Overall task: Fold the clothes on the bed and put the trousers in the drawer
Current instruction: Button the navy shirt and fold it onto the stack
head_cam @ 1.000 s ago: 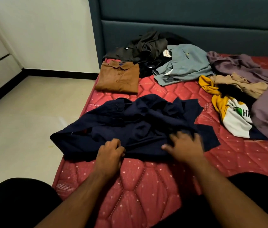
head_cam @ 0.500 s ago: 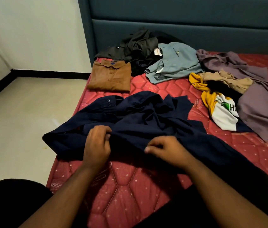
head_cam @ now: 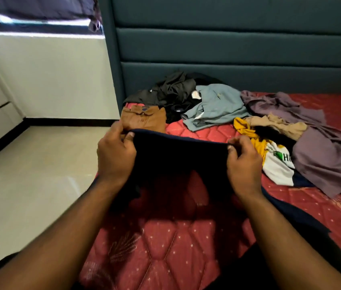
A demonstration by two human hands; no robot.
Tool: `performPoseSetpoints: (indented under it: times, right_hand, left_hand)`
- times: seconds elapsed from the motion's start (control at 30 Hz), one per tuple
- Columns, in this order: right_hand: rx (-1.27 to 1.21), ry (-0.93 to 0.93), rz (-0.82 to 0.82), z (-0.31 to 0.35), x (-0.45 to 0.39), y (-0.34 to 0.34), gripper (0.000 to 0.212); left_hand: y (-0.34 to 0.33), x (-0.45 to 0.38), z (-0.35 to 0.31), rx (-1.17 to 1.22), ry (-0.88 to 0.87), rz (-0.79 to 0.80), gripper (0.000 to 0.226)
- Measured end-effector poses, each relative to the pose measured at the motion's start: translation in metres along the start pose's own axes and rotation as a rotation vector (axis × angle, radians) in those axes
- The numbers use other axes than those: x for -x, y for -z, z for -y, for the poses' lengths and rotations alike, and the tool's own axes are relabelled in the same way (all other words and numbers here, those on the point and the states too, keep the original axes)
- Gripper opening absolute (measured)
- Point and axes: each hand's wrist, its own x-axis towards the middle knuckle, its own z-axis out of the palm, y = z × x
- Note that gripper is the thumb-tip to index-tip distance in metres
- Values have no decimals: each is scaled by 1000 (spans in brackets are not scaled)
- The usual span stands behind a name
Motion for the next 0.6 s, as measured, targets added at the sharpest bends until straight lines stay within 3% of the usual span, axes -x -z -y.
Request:
performPoseSetpoints:
  times: [0.1,0.17,0.23,0.3,0.37,0.47,0.6]
  right_hand:
    - [23,201,-48,21,-46,2,22]
    - [192,213,234,8,-62,-15,56]
    - [468,169,606,-20,-51,-35,84]
    - [567,185,723,-53,-24,-48,89]
    - [433,97,643,-87,7,-52,83]
    - [257,-126,452,-123,41,-55,53]
    - [179,-265,325,-120,37,-59,34]
  left_hand:
    - [11,-38,-22,101,-3,-59,10]
    - [5,-47,-4,-79,67,51,8]
    - [-3,-34,24,-338,201,287,11]
    - [-10,-9,48,-391,293,421,15]
    - [-15,11,64,-328,338,388,18]
    - [-25,29,82,-169,398,337,22]
    - [-34,36,99,-62,449,264,22]
